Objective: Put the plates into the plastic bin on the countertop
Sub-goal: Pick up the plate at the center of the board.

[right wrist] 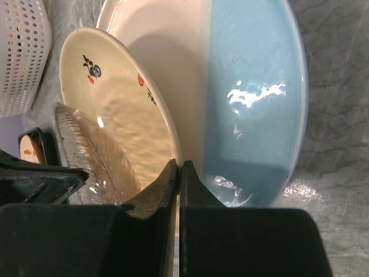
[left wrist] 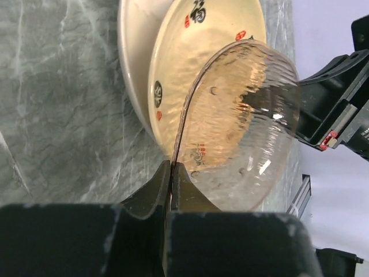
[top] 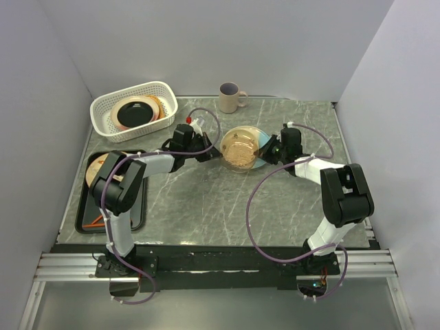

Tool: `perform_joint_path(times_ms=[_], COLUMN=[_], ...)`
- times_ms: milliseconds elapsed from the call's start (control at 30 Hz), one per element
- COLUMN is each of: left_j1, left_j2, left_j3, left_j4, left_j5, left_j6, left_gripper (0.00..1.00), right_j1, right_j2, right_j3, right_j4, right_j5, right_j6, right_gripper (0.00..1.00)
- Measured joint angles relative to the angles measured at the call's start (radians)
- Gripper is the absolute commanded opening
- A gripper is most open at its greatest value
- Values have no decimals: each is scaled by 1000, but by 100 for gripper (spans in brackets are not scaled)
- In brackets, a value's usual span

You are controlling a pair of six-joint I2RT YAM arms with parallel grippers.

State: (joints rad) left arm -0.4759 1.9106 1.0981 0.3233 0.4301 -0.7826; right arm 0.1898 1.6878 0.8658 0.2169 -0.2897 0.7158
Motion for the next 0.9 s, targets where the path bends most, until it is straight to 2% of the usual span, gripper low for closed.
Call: perform_joint_path(times_ms=[200,333,367,467,500,900], left_j1=[0,0,0,0,0,42], left_j2=[0,-5,-6,-17,-19,-58], left_j3=[0,0,0,0,1,14], left_j4=[-16,-24,-29,-51,-60,-133], left_j5=[-20,-35,-40,-63,-71,-114], left_j6=[9,12,12,16,19,39], left_gripper=[1,1,1,1,1,1], right_j1=[0,0,0,-1,-1,-3], right_j2=[0,0,0,0,0,0], right_j3=[0,0,0,0,-1,-2], right_j4=[0,0,0,-3,-6,0], right_j5=[-1,-3,-4,-9,-12,-50], right_j6=[0,0,0,-3,-6,-5], right_gripper=[3,10,16,24,29,58])
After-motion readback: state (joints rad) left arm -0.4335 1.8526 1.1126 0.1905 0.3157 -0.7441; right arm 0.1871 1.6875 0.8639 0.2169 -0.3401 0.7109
